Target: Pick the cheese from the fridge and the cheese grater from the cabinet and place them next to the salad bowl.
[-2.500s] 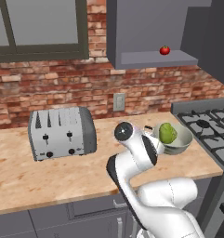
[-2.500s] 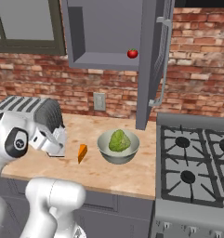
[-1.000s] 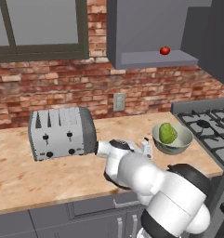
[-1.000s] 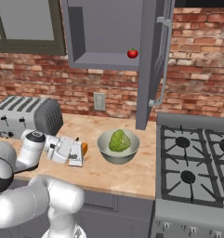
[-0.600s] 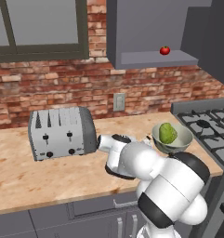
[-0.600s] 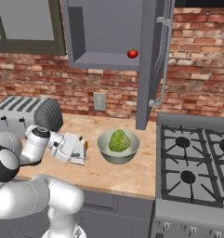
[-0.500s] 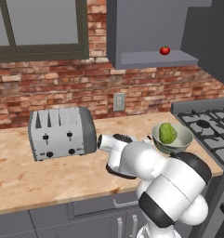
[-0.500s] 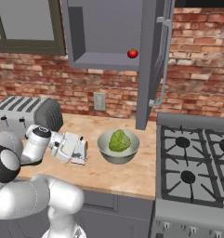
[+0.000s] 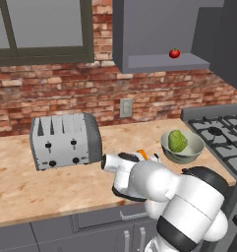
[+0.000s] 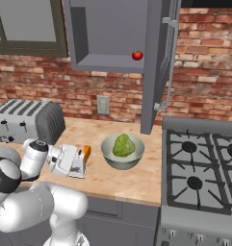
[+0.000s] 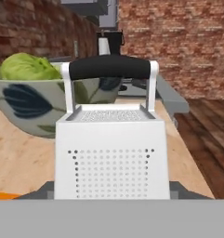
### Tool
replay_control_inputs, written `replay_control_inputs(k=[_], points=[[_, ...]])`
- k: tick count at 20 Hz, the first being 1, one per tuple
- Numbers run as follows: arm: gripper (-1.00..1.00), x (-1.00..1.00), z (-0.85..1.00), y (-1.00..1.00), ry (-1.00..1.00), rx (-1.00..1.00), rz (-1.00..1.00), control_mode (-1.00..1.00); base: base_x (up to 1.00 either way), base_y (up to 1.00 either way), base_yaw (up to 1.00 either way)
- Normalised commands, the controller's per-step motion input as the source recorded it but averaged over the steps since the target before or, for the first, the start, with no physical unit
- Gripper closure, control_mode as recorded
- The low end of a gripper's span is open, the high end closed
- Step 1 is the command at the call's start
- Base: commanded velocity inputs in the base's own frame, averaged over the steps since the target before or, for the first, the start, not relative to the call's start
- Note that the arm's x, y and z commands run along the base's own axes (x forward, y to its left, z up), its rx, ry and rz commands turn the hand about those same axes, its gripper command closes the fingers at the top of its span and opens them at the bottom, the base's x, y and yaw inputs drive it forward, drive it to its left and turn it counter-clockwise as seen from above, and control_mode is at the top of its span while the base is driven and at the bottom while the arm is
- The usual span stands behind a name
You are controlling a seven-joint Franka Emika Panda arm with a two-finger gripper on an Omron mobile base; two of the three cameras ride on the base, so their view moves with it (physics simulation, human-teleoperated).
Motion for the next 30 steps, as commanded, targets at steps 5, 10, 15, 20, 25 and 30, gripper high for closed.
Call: replay_control_inputs(k=[5, 10, 15, 20, 25, 30], points=[[1.00, -0.08, -0.13, 0.03, -0.16, 0.00, 0.00, -1.00, 0.00, 0.00, 0.00], [1.00, 0.39, -0.17, 0.02, -0.09, -0.01, 0.00, -1.00, 0.00, 0.00, 0.00], [1.00, 0.43, -0.19, 0.04, -0.08, 0.00, 0.00, -1.00, 0.00, 0.00, 0.00], [1.00, 0.16, -0.05, 0.00, -0.02, 0.00, 0.00, -1.00, 0.00, 0.00, 0.00], [1.00, 0.00, 0.00, 0.00, 0.00, 0.00, 0.00, -1.00, 0.00, 0.00, 0.00], [-1.00, 0.00, 0.00, 0.00, 0.00, 0.00, 0.00, -1.00, 0.00, 0.00, 0.00]])
